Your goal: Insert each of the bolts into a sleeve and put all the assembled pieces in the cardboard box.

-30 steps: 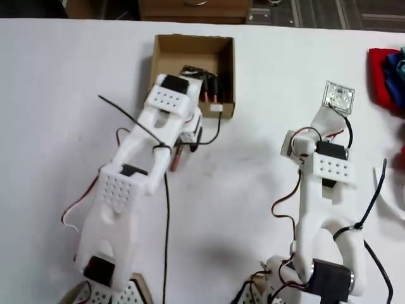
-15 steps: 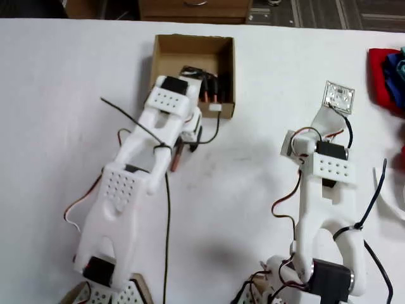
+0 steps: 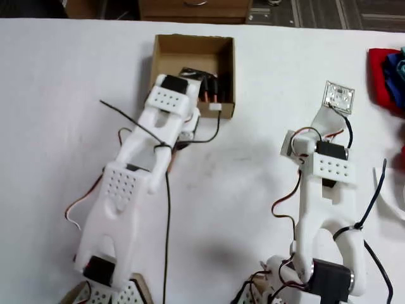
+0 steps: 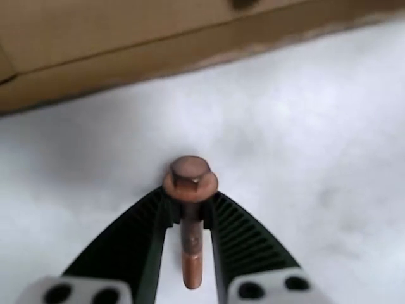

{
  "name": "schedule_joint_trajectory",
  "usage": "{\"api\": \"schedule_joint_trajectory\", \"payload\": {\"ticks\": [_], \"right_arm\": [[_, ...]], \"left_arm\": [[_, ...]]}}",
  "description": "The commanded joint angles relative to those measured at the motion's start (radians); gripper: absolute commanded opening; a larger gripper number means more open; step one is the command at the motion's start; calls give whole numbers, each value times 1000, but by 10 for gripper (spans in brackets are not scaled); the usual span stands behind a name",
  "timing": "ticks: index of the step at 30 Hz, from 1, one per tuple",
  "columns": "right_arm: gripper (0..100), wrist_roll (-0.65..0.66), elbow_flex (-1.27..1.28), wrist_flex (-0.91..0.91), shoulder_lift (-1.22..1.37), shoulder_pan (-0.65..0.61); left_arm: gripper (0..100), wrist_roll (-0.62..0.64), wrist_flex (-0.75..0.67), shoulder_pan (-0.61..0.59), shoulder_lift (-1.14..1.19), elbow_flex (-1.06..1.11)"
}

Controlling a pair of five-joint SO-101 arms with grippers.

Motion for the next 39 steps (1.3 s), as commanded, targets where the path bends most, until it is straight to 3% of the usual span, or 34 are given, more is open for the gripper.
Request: {"api": "schedule_joint_trajectory", "payload": {"ticks": [1, 7, 11, 17, 23, 28, 33, 39], "right_arm": [[21, -9, -6, -12, -59, 4], [21, -9, 2, 13, -97, 2], [21, -6, 58, 18, -214, -4], [21, -2, 259, -99, -426, -125], [21, -2, 377, -171, -579, -180], [21, -2, 427, -185, -641, -237], [21, -2, 439, -185, -651, -272], [22, -2, 440, -185, -648, -294]], "left_arm": [[25, 3, 71, -9, -91, -133], [25, 5, 80, -6, -249, -199], [25, 2, 78, 20, -397, -125], [24, 44, 54, 115, -611, -31], [24, 144, -52, 117, -772, 44], [24, 163, -109, 117, -888, 232], [24, 158, -311, 117, -1111, 587], [24, 164, -736, 117, -1511, 1124]]}}
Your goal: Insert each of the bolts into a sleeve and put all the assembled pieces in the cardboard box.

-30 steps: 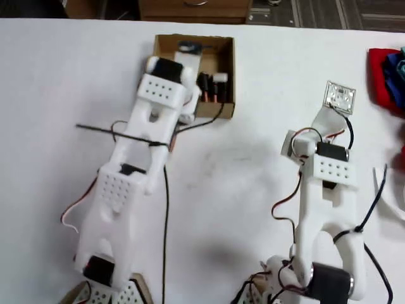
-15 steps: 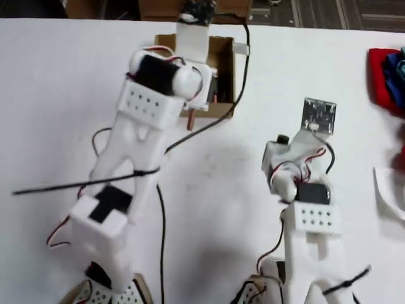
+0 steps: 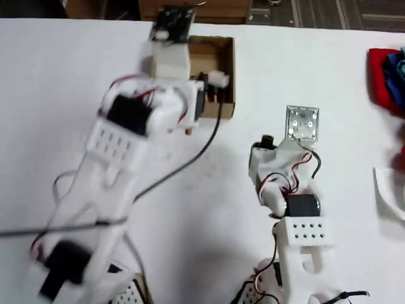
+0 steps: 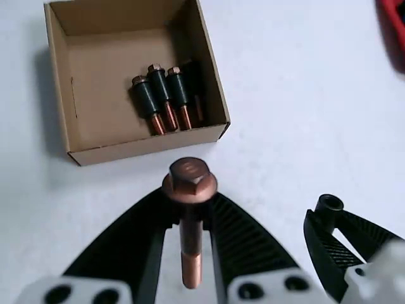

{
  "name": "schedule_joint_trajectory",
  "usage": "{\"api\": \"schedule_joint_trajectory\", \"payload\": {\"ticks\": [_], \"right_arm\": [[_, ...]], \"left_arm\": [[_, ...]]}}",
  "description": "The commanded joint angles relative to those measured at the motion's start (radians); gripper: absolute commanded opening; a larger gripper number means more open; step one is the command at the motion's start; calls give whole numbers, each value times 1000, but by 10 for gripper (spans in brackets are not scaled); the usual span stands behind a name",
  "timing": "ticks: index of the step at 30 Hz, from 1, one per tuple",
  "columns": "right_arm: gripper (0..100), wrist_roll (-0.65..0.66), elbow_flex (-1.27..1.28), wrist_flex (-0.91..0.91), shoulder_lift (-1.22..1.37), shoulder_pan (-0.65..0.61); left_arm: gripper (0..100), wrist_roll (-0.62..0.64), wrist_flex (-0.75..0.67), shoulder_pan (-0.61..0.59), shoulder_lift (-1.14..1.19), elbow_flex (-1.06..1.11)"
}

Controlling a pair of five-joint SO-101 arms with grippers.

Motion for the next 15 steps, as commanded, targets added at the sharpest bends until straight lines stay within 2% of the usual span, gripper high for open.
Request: {"api": "schedule_joint_trajectory", "payload": {"ticks": [1, 8, 11, 15], "right_arm": [[22, -2, -5, -21, -30, -38], [22, -3, 41, -84, -36, -191], [22, -3, 83, -194, -36, -282], [22, -2, 130, -308, -36, -358]], "left_arm": [[24, 11, -310, 6, -285, 309], [24, 6, -836, 6, -580, 776], [24, 6, -942, 6, -646, 886], [24, 8, -965, 6, -674, 923]]}}
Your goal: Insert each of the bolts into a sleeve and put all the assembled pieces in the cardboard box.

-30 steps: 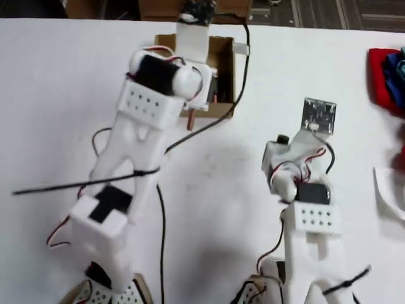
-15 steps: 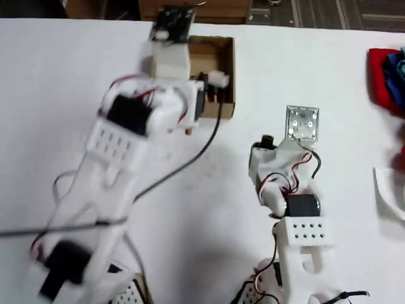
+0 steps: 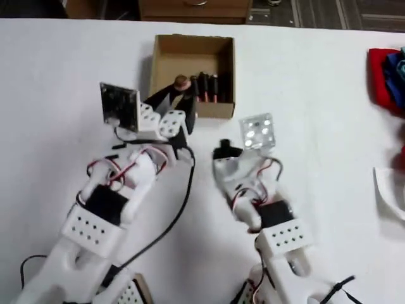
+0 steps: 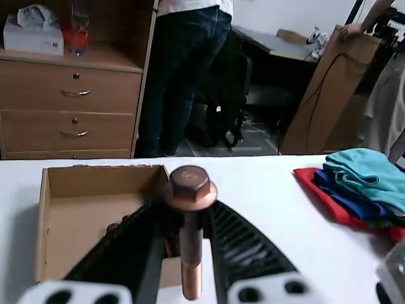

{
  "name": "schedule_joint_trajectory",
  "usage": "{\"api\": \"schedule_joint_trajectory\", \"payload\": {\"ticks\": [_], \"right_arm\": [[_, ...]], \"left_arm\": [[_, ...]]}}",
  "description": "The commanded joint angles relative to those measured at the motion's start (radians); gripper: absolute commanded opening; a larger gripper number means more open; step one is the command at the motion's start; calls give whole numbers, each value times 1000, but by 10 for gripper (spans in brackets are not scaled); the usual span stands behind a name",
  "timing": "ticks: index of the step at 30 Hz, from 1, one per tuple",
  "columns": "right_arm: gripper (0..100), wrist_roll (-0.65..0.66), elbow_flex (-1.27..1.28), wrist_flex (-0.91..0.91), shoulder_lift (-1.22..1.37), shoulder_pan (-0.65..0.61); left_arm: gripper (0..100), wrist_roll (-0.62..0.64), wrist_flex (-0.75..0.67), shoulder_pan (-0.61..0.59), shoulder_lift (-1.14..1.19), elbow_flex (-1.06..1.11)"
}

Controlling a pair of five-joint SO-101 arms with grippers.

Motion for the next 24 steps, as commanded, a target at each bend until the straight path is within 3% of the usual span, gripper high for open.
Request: {"api": "schedule_joint_trajectory", "payload": {"ticks": [1, 13, 24], "right_arm": [[22, -3, 8, -93, -33, -53], [22, -2, 11, -206, -48, -58], [22, 0, 173, -208, -450, -58]], "left_arm": [[24, 9, -51, 12, -48, 4], [25, 14, -44, 75, -46, 24], [25, 14, -51, 80, -46, 22]]}}
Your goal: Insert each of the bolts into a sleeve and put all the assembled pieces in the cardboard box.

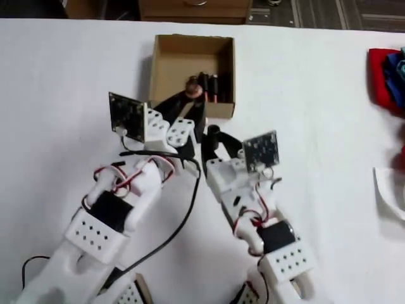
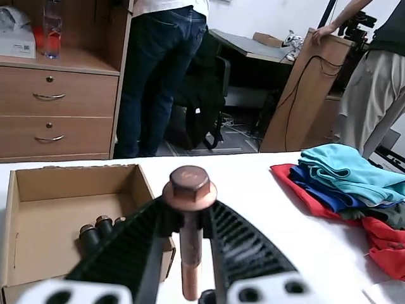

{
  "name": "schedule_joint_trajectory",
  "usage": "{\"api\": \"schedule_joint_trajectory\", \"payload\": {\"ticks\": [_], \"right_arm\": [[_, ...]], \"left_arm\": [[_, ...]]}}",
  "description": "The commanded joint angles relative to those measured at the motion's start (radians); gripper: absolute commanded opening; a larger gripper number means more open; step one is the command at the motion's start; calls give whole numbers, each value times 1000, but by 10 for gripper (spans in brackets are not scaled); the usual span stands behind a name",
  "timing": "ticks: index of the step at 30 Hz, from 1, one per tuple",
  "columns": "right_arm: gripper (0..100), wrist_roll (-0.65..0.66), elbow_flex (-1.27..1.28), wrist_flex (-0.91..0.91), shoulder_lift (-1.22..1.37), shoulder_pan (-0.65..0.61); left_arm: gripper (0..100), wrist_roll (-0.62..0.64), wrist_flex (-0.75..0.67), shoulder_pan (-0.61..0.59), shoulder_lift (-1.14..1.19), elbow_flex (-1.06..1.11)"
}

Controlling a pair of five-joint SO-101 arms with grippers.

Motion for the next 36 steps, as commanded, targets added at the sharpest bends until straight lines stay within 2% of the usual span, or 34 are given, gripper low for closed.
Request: {"api": "schedule_joint_trajectory", "payload": {"ticks": [1, 12, 17, 26, 32, 36], "right_arm": [[22, 0, 31, -24, -145, -7], [21, 2, 95, -25, -220, -8], [21, 86, 106, -25, -220, -8], [21, 89, 130, -27, -220, -50], [21, 89, 143, -27, -220, -47], [21, 91, 155, -53, -220, -47]], "left_arm": [[25, 6, -28, 11, -31, -7], [25, 6, -29, 52, 14, -25], [25, 6, -23, 60, 26, -53], [25, 6, -20, 57, 26, -79], [25, 2, 107, 58, 17, -85], [25, 0, 129, 58, 0, -82]]}}
